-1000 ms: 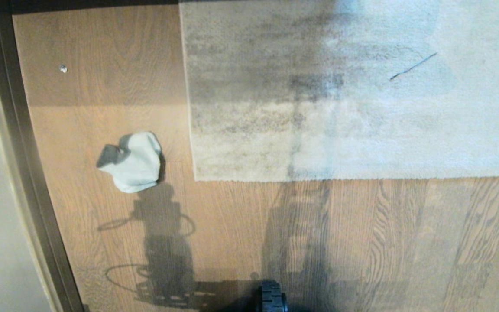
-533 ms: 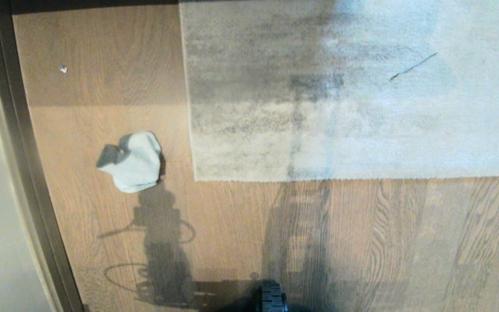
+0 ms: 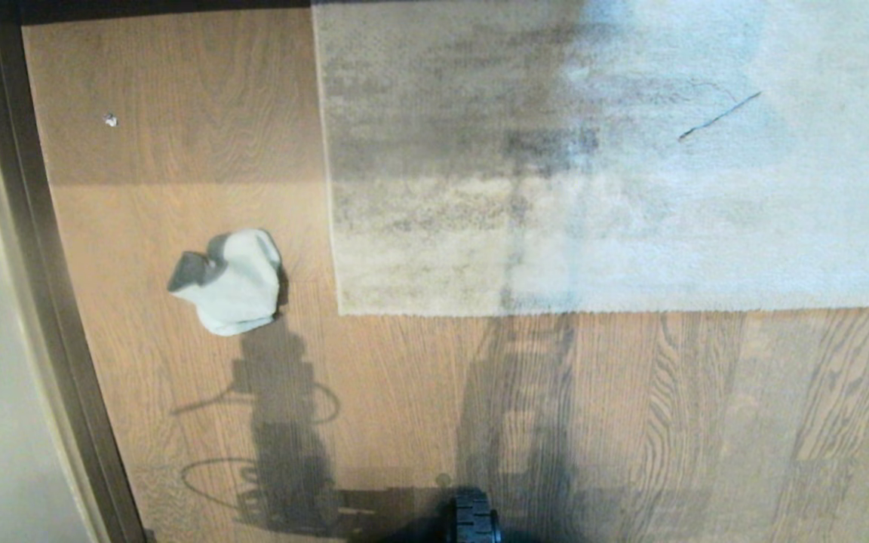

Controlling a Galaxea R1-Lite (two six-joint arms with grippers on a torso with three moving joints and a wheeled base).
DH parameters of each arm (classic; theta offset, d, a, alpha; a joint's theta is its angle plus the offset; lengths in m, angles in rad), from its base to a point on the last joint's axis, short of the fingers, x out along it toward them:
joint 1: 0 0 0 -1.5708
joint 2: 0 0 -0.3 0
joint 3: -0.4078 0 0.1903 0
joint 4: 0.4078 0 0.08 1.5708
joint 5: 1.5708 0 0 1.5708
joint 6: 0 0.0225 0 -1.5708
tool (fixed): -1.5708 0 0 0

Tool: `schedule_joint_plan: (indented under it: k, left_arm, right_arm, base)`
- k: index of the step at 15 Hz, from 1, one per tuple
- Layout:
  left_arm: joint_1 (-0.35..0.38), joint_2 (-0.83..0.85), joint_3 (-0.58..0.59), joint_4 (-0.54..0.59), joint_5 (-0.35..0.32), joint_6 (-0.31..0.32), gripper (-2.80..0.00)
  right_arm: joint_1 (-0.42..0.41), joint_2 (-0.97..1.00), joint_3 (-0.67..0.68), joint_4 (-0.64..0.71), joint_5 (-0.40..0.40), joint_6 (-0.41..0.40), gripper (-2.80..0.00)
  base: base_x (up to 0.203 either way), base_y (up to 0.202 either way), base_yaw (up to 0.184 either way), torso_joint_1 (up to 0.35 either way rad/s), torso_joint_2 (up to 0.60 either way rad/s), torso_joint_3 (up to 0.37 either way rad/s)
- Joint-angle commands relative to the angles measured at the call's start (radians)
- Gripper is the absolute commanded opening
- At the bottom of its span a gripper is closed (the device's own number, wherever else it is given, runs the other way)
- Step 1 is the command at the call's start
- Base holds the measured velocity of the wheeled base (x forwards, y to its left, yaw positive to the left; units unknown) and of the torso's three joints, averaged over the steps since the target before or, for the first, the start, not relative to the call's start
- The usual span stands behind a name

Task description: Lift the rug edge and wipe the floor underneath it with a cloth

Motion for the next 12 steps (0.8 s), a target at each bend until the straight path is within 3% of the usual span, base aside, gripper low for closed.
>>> schedule_joint_plan:
  k: [1, 12]
  left_arm:
    - [0.000, 0.000, 0.001, 0.000, 0.000, -0.004, -2.80]
    - [0.000, 0.000, 0.001, 0.000, 0.000, -0.005, -2.80]
  right_arm:
    - [0.000, 0.001, 0.000, 0.000, 0.000, 0.000, -2.80]
    - [0.000, 0.001, 0.000, 0.000, 0.000, 0.000, -2.80]
  base:
    - [0.000, 0.000, 0.000, 0.000, 0.00, 0.000]
    - [0.000, 0.000, 0.000, 0.000, 0.00, 0.000]
